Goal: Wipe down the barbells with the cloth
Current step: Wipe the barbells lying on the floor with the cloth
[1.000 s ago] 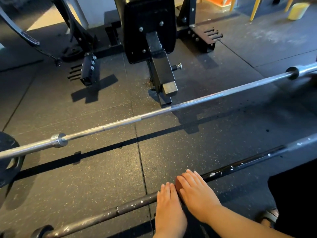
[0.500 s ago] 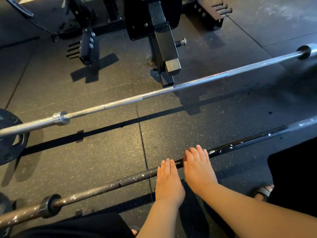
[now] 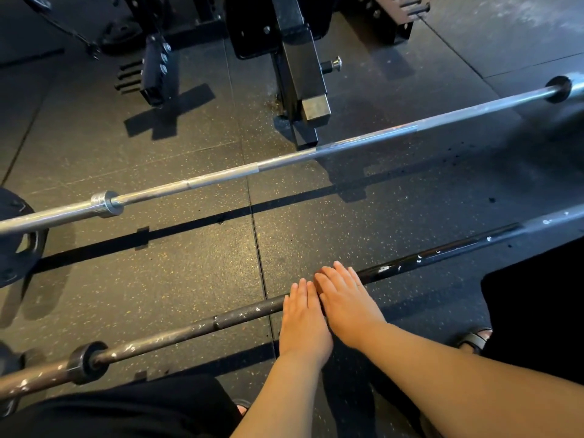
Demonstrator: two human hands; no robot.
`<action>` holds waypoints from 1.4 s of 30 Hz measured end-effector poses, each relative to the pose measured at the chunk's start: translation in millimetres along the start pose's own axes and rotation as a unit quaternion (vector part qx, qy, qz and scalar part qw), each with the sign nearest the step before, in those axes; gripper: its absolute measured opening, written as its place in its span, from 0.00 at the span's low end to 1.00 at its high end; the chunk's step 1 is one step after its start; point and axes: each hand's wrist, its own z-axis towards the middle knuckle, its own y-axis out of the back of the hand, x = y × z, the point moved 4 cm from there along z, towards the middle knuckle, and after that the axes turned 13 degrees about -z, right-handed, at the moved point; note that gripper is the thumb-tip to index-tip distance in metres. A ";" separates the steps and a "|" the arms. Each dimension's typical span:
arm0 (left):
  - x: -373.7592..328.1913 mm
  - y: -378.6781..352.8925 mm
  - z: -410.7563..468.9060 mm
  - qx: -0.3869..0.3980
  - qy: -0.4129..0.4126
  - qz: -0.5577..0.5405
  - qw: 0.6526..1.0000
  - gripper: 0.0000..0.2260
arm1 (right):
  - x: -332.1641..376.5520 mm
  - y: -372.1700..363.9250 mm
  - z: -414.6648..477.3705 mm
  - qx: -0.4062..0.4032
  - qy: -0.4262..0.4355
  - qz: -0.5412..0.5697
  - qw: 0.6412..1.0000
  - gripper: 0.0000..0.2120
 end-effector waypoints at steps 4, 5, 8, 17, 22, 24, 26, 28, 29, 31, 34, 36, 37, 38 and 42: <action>3.2 0.1 -3.0 0.013 -0.003 0.000 1.000 0.37 | -34.9 8.6 1.0 -0.031 -0.081 -0.007 0.996 0.21; 3.2 0.0 -3.6 0.013 -0.002 0.000 1.000 0.38 | -37.2 9.7 -0.4 -0.035 -0.121 0.000 0.992 0.21; 2.1 -0.7 -3.4 0.014 -0.002 -0.004 1.000 0.38 | -14.6 5.9 -3.7 -0.015 -0.115 0.017 0.993 0.23; 0.8 -0.6 -0.6 0.014 0.004 -0.005 1.000 0.36 | -25.4 2.0 -4.3 -0.045 -0.132 0.045 0.989 0.21; 0.1 -2.5 2.0 -0.009 0.002 0.005 1.000 0.31 | 3.3 -9.2 -4.6 0.003 -0.044 0.009 0.999 0.28; 0.4 -2.4 2.4 -0.002 0.006 0.003 1.000 0.31 | -6.3 -1.5 -0.5 -0.022 -0.029 0.036 0.999 0.24; 1.5 -2.0 3.9 0.014 0.012 -0.002 1.000 0.33 | -20.1 2.9 -0.4 -0.034 -0.065 0.045 0.996 0.22; 1.1 -1.7 3.4 0.022 0.019 -0.002 1.000 0.35 | -25.7 4.9 -4.6 -0.037 -0.118 0.055 0.991 0.22; 0.5 -1.9 2.3 0.023 0.020 0.000 1.000 0.35 | -23.1 5.3 -5.6 -0.030 -0.130 0.060 0.989 0.23; -0.2 -1.0 1.0 0.021 0.022 0.001 1.000 0.35 | -11.0 1.7 -5.7 -0.028 -0.115 0.052 0.992 0.23; -3.0 2.7 0.2 0.025 0.025 0.000 0.999 0.35 | -6.4 -0.2 -2.3 -0.018 -0.065 0.062 0.996 0.22; -5.7 6.5 -2.6 0.035 0.022 -0.004 0.999 0.35 | -11.5 1.4 -0.4 -0.030 -0.058 0.079 0.995 0.22; -6.6 7.6 -4.1 0.038 0.021 -0.004 0.999 0.35 | -12.4 1.6 -0.7 -0.039 -0.065 0.080 0.994 0.22; -6.6 8.0 -5.3 0.037 0.020 -0.004 0.999 0.35 | -11.0 1.2 -1.8 -0.048 -0.075 0.075 0.993 0.22; -5.1 6.4 -5.9 0.023 0.019 -0.007 1.000 0.37 | 5.9 -6.4 -1.6 -0.019 -0.021 0.016 0.999 0.26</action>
